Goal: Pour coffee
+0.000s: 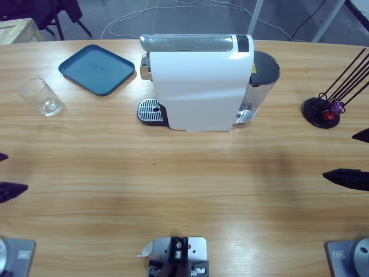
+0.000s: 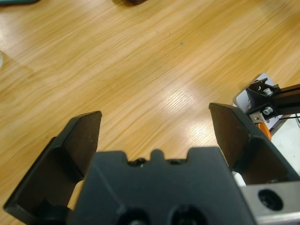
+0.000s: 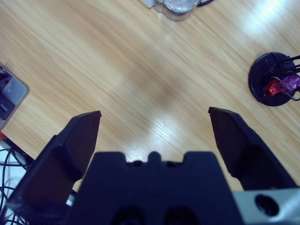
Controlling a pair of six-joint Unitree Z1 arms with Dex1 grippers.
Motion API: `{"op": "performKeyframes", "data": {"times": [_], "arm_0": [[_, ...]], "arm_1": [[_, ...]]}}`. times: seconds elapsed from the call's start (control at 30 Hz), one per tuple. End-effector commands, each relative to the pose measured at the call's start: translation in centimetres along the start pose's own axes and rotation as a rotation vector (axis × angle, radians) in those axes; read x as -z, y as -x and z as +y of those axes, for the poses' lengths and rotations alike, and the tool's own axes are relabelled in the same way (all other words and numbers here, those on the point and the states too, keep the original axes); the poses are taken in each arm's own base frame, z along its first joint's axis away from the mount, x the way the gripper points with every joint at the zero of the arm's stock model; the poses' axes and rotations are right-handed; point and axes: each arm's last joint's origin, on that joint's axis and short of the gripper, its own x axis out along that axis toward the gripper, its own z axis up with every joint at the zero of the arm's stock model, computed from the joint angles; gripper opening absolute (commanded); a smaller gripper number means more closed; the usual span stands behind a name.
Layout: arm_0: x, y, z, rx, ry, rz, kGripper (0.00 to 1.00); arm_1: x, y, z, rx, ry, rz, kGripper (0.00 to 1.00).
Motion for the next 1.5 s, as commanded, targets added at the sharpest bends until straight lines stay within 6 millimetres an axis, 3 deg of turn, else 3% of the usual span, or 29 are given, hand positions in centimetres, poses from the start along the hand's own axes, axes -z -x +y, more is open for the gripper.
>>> {"op": "performKeyframes", "data": {"times": [0.03, 0.2, 0.37, 0.43, 0.5, 0.63, 0.73, 0.83, 0.93, 1.1, 1.23, 1.33, 1.4, 1.5], "arm_0": [[0.2, -0.7, -0.1, 0.017, -0.010, 0.033, 1.000], [-0.1, -0.6, -0.2, 0.022, -0.017, 0.023, 1.000], [-6.2, 0.1, -1.1, 0.012, -0.013, -0.042, 1.000], [-9.2, -0.8, -1.4, 0.015, 0.008, -0.043, 1.000], [-11.0, -1.9, -1.5, 0.016, 0.051, -0.083, 1.000], [-14.4, -3.8, -1.0, 0.039, 0.189, -0.176, 1.000], [-18.7, -5.8, 0.3, 0.113, 0.347, -0.251, 0.984], [-22.7, -8.1, 1.6, 0.125, 0.478, -0.317, 0.998], [-25.1, -10.5, 2.2, 0.150, 0.589, -0.308, 1.000], [-25.0, -14.5, 2.6, 0.204, 0.698, -0.187, 0.976], [-24.6, -16.0, 2.8, 0.203, 0.759, -0.124, 0.835], [-24.3, -17.6, 2.9, 0.229, 0.801, -0.063, 0.824], [-24.1, -17.9, 2.9, 0.246, 0.812, -0.038, 0.753], [-23.5, -18.0, 2.8, 0.269, 0.816, 0.000, 0.756]], "arm_1": [[-0.1, -0.9, 0.2, -0.020, 0.015, 0.052, 1.000], [0.3, -0.1, 0.2, -0.010, 0.003, 0.013, 1.000], [0.0, 0.6, -0.1, 0.043, -0.014, -0.076, 1.000], [0.1, 1.6, -0.2, 0.048, 0.007, -0.253, 1.000], [0.3, 2.1, -0.3, 0.058, 0.007, -0.307, 1.000], [1.2, 1.5, -0.2, 0.057, 0.013, -0.268, 1.000], [2.3, 0.9, -0.2, 0.059, 0.006, -0.194, 1.000], [2.3, 0.7, -0.2, 0.062, 0.005, -0.198, 1.000], [2.2, 0.4, -0.2, 0.058, 0.008, -0.191, 1.000], [2.4, 0.6, -0.2, 0.057, 0.005, -0.202, 1.000], [2.4, 0.4, -0.2, 0.059, 0.005, -0.209, 1.000], [2.4, 0.4, -0.2, 0.060, 0.004, -0.213, 1.000], [2.4, 0.4, -0.2, 0.060, 0.004, -0.213, 1.000], [2.4, 0.4, -0.2, 0.061, 0.003, -0.213, 1.000]]}}
